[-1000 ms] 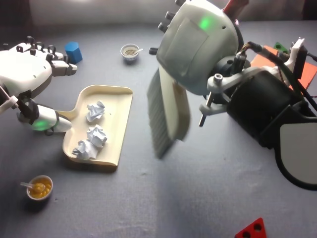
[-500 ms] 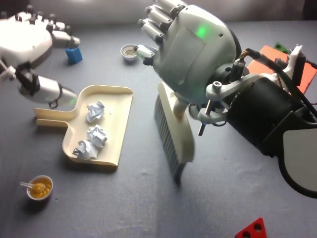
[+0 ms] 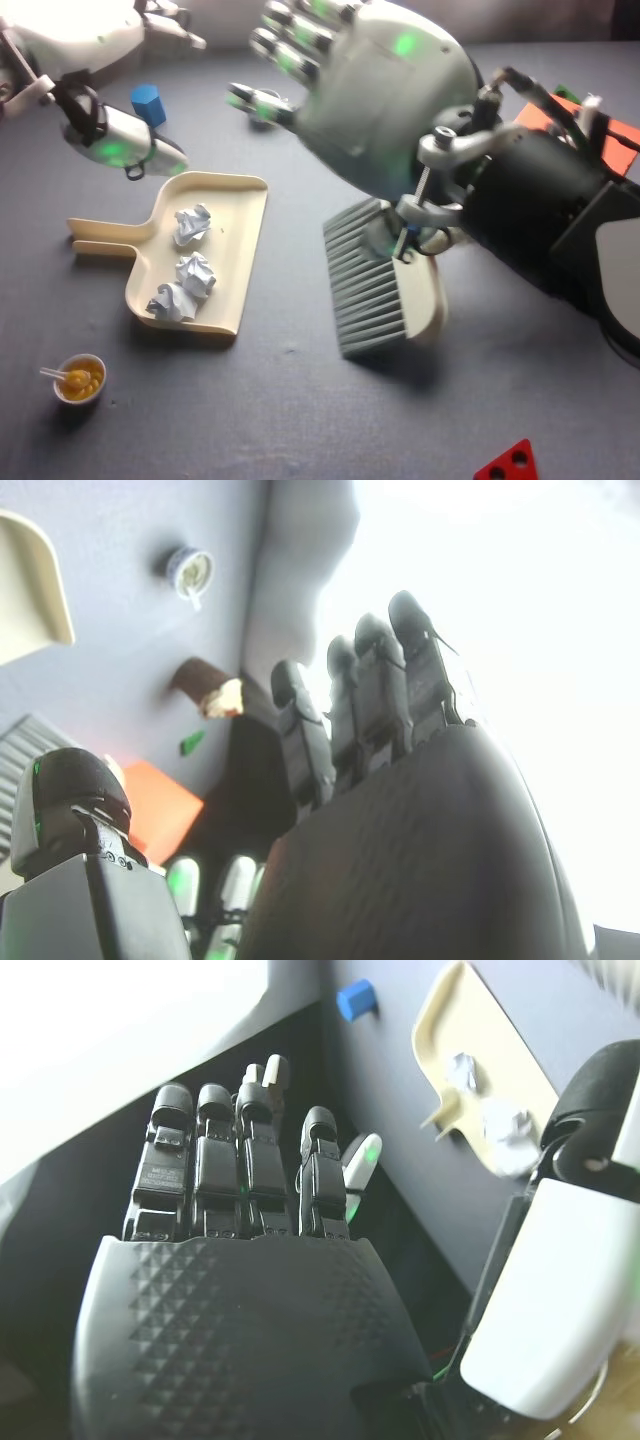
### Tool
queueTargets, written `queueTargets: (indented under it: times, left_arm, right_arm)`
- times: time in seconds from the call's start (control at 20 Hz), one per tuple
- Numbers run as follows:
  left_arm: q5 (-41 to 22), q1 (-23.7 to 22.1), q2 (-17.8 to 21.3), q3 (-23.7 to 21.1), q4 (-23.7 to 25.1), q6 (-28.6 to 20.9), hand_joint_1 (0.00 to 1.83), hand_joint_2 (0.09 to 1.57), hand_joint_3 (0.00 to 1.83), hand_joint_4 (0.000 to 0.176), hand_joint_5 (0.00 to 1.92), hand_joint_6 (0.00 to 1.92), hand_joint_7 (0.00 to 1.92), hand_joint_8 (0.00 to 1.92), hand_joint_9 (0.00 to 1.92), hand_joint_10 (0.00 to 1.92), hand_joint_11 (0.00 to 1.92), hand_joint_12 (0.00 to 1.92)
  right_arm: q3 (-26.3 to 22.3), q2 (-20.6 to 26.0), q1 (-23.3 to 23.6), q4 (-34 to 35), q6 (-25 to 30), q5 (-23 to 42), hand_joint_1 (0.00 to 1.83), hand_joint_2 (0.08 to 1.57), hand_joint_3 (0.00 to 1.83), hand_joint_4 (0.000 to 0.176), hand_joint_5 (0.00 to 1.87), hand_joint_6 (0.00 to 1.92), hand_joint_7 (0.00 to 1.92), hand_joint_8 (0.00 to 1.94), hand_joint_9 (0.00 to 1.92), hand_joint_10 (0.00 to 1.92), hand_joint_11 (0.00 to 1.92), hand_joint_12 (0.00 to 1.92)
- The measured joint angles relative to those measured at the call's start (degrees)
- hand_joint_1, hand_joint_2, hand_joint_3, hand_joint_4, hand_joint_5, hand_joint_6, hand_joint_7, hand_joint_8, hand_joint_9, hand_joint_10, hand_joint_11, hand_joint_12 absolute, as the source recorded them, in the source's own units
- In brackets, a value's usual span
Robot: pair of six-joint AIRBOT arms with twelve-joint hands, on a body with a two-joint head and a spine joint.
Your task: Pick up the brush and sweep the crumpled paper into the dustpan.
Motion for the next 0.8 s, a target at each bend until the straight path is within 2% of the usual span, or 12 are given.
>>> queueTargets:
  times: [0.1, 0.35, 0.4, 0.45, 0.55, 0.65, 0.7, 0.75, 0.8]
  left_arm:
    - [0.5, -0.2, 0.0, -0.1, -0.1, 0.0, 0.72, 0.95, 0.00, 0.085, 0.44, 0.01, 0.23, 0.01, 0.19, 0.00, 0.01, 0.36]
    - [-0.2, -0.5, 0.0, -2.2, -0.1, 0.0, 0.68, 0.96, 0.00, 0.083, 0.42, 0.00, 0.25, 0.01, 0.20, 0.00, 0.01, 0.37]
    - [-0.2, -0.5, 0.0, -2.3, 0.0, 0.0, 0.68, 0.96, 0.00, 0.083, 0.42, 0.00, 0.25, 0.01, 0.20, 0.00, 0.01, 0.37]
    - [-0.3, -0.5, 0.0, -2.3, -0.2, 0.0, 0.70, 0.96, 0.00, 0.076, 0.43, 0.00, 0.23, 0.00, 0.18, 0.00, 0.00, 0.37]
    - [-0.7, -0.6, 0.0, -2.7, -0.5, 0.0, 0.67, 0.96, 0.00, 0.081, 0.42, 0.00, 0.24, 0.01, 0.19, 0.01, 0.02, 0.38]
    - [-0.7, -0.6, 0.0, -2.8, -0.5, 0.0, 0.70, 0.95, 0.00, 0.081, 0.42, 0.01, 0.25, 0.01, 0.21, 0.01, 0.02, 0.38]
    - [-0.7, -0.6, 0.0, -2.8, -0.5, 0.0, 0.71, 0.96, 0.00, 0.075, 0.42, 0.00, 0.24, 0.00, 0.19, 0.00, 0.00, 0.38]
    - [-0.8, -0.6, 0.2, -2.8, -0.5, 0.0, 0.69, 0.97, 0.00, 0.078, 0.40, 0.00, 0.22, 0.00, 0.17, 0.00, 0.00, 0.33]
    - [-0.8, -0.6, 0.3, -2.8, -0.7, 0.0, 0.69, 0.97, 0.00, 0.078, 0.40, 0.00, 0.22, 0.00, 0.17, 0.00, 0.00, 0.33]
  right_arm:
    - [-0.4, 0.0, 0.5, 1.4, 0.5, 1.2, 0.66, 0.68, 0.02, 0.000, 0.00, 0.00, 0.00, 0.00, 0.03, 0.00, 0.03, 0.03]
    - [-1.2, 1.1, 1.0, 16.8, 2.0, -1.6, 0.65, 0.69, 0.01, 0.000, 0.01, 0.00, 0.02, 0.01, 0.02, 0.00, 0.03, 0.02]
    - [-1.1, 1.4, 0.9, 18.6, 4.6, -2.7, 0.65, 0.69, 0.01, 0.000, 0.01, 0.00, 0.02, 0.01, 0.02, 0.00, 0.03, 0.02]
    - [-0.9, 2.3, 0.9, 17.6, 8.9, -3.0, 0.64, 0.70, 0.01, 0.000, 0.00, 0.00, 0.01, 0.00, 0.00, 0.00, 0.03, 0.02]
    - [-0.8, 4.1, 1.0, 12.7, 15.2, -2.9, 0.65, 0.69, 0.01, 0.000, 0.01, 0.00, 0.04, 0.01, 0.03, 0.01, 0.06, 0.03]
    - [-0.2, 5.3, 1.2, 12.5, 20.9, -1.9, 0.60, 0.70, 0.01, 0.000, 0.01, 0.00, 0.03, 0.00, 0.03, 0.00, 0.06, 0.03]
    - [-0.2, 6.2, 1.2, 14.3, 23.2, -0.5, 0.60, 0.71, 0.01, 0.000, 0.00, 0.00, 0.03, 0.00, 0.03, 0.00, 0.05, 0.03]
    - [0.2, 7.8, 1.1, 15.8, 27.3, 2.5, 0.61, 0.71, 0.01, 0.000, 0.01, 0.00, 0.04, 0.00, 0.04, 0.01, 0.06, 0.03]
    - [1.1, 9.1, 1.1, 14.1, 31.7, 5.6, 0.61, 0.71, 0.01, 0.000, 0.01, 0.00, 0.04, 0.00, 0.04, 0.01, 0.06, 0.03]
